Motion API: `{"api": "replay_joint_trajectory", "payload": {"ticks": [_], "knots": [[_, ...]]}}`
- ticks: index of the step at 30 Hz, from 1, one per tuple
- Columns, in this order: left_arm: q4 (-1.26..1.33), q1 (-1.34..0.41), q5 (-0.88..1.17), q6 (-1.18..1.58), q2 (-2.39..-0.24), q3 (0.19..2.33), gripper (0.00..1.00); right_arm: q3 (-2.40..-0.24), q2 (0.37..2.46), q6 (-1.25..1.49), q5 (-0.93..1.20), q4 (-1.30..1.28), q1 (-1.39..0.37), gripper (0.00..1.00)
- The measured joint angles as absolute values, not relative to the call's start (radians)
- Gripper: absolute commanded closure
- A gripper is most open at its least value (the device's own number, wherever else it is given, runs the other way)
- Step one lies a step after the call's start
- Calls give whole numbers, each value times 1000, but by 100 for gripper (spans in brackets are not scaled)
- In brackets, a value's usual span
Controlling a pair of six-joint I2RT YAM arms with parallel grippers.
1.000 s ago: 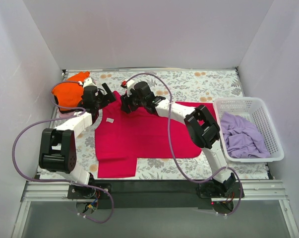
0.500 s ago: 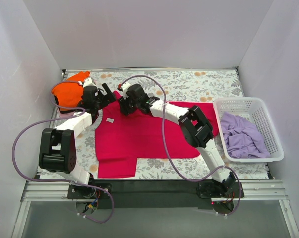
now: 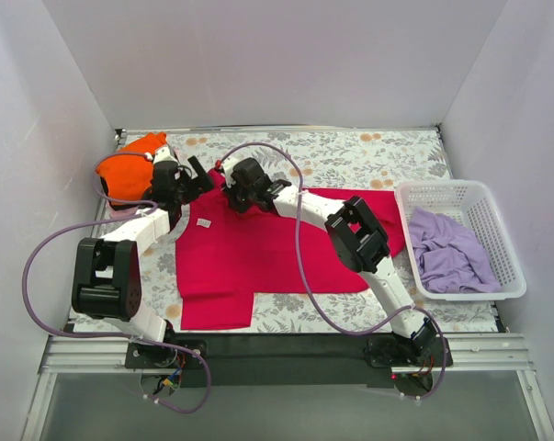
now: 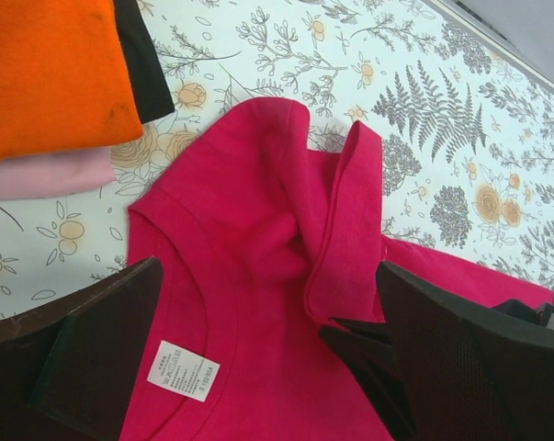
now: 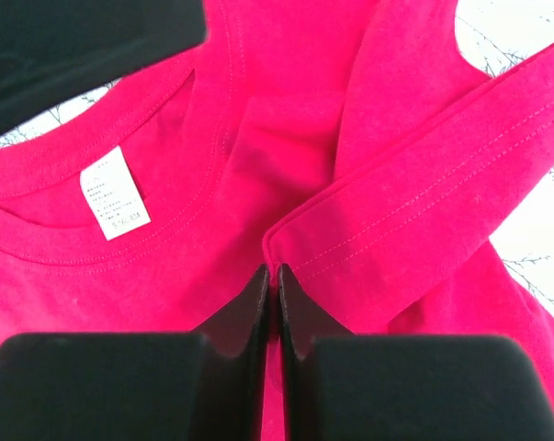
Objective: Fold and stack the t-shirts
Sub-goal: Fold the tshirt
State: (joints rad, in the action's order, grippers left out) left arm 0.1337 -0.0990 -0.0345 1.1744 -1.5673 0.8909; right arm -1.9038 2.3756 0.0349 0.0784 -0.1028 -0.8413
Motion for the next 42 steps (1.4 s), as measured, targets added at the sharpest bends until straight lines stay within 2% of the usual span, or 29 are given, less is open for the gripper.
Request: {"api": "replay_joint_trajectory", "payload": {"ticks": [4,9,14,21,26,27,28,35,38,42], "knots": [[136,-99,7,1179,-1567,891,9,-1837,2351,22,83,-58,-845,99],[144,-110,70,1185,-1568,891,11,-1575,2212,15,100,25,-847,99],[142,-136,87,1183,-1603,904,11,-1405,2084,-7,105,122,-847,99],[125,-147,96,1175,-1679,930,15,-1378,2060,-10,97,187,-847,99],[120,-156,94,1174,-1752,987,27,-1353,2055,-11,96,208,-847,99],[121,-157,95,1176,-1765,997,34,-1344,2053,-11,96,215,-847,99],[124,-159,96,1179,-1778,1005,36,-1335,2052,-12,96,217,-847,99],[154,-163,99,1188,-1810,1015,41,-1293,2049,-11,92,236,-847,99],[170,-163,104,1192,-1811,1017,48,-1291,2048,-10,92,238,-847,99],[186,-165,117,1195,-1813,1017,52,-1280,2034,-8,91,244,-847,99]]}}
